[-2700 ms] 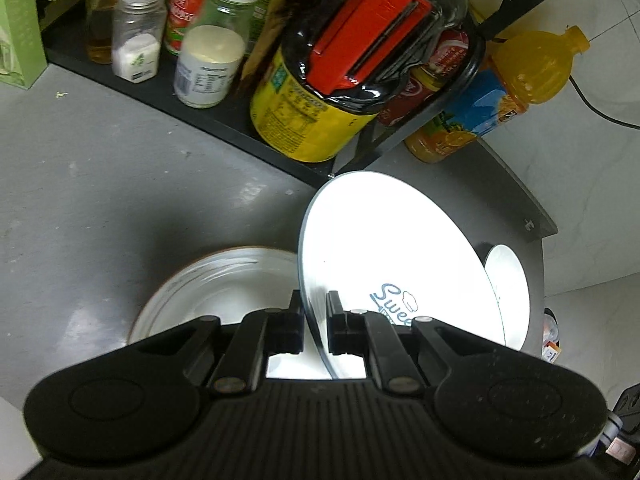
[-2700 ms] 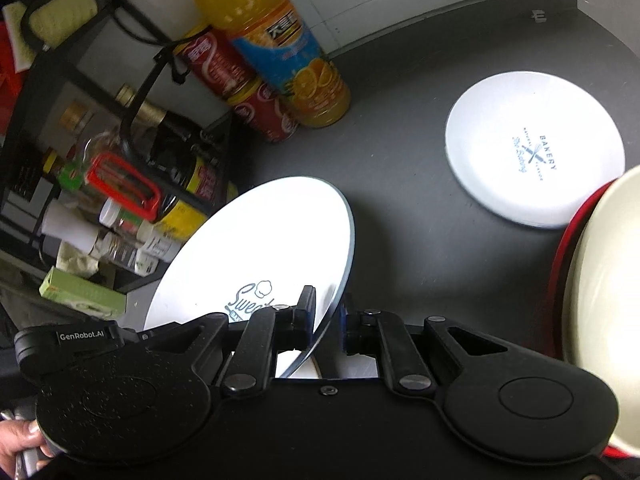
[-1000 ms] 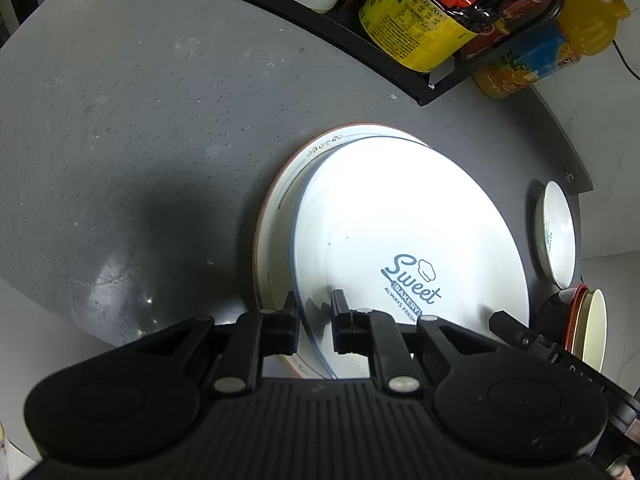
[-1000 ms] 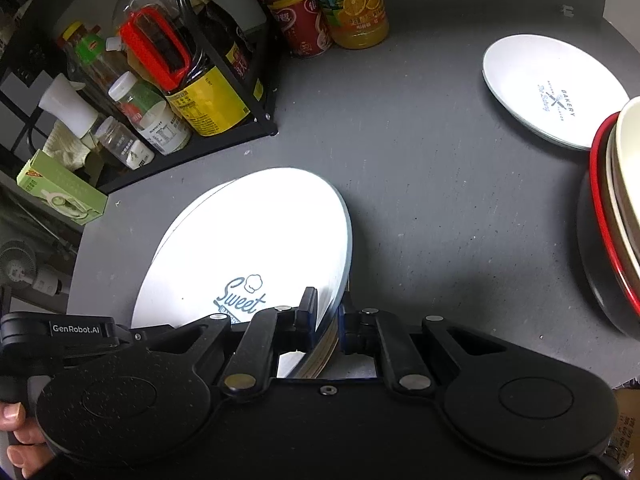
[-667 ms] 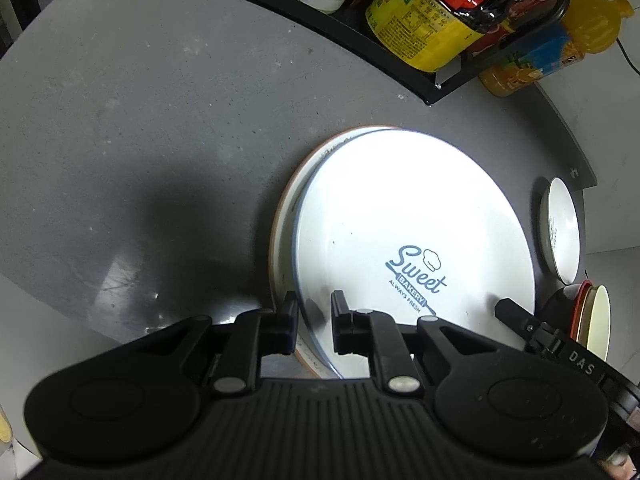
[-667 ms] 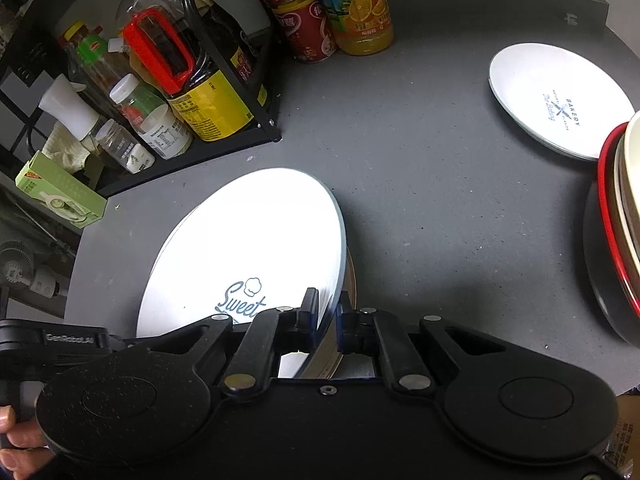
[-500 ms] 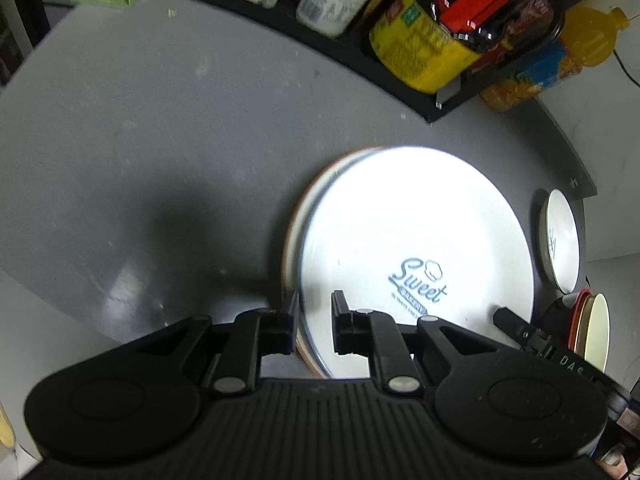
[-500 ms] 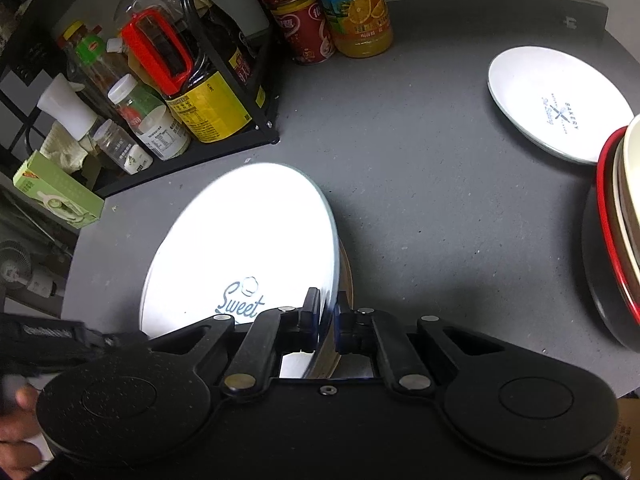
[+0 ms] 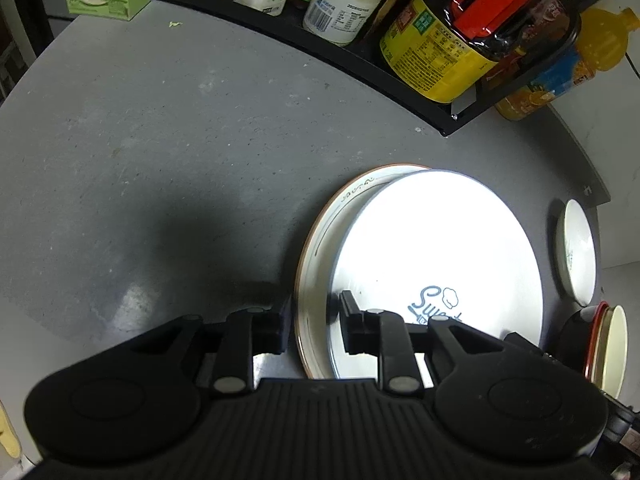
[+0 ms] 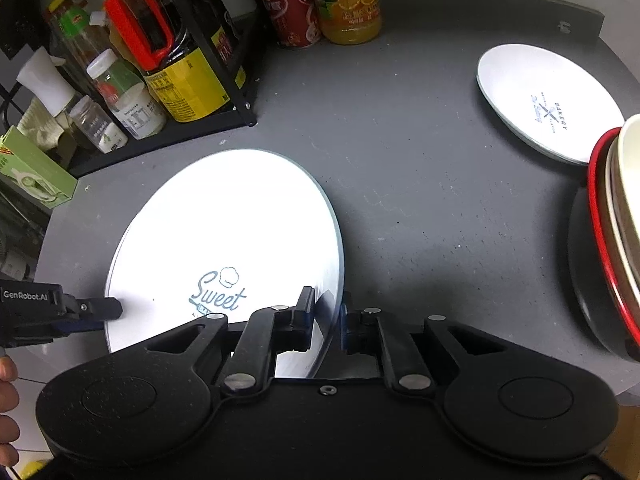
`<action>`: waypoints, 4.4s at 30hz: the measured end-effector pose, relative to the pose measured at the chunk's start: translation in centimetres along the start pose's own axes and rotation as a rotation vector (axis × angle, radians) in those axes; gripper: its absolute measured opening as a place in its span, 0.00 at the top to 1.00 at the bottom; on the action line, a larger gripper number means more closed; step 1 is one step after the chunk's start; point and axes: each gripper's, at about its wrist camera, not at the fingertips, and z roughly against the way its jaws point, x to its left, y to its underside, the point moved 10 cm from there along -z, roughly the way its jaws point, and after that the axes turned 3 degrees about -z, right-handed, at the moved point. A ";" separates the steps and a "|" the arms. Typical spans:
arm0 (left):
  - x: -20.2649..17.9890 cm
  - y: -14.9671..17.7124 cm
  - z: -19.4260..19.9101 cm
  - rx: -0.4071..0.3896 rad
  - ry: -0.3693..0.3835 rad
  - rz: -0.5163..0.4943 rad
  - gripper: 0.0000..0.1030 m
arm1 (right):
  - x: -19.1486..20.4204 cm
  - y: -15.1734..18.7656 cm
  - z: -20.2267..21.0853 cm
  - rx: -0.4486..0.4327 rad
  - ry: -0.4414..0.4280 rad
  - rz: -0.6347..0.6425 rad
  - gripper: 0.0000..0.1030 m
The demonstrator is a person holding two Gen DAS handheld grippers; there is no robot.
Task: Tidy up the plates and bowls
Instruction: 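Lower the 'Sweet' plate and open both grippers to release it, then move both grippers to the rim of the white 'BAKERY' plate, then close both grippers on the 'BAKERY' plate rim and lift it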
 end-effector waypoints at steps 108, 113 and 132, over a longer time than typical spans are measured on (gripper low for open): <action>-28.2 -2.9 -7.6 0.013 -0.038 -0.138 0.32 | -23.8 -15.2 4.3 -0.058 0.069 -0.140 0.07; -30.0 -2.9 -9.3 0.017 -0.018 -0.101 0.32 | -25.1 -15.8 3.0 -0.014 0.063 -0.100 0.08; -33.1 -2.0 -14.6 0.034 0.063 0.000 0.35 | -28.8 -16.5 -2.4 0.105 0.035 -0.113 0.32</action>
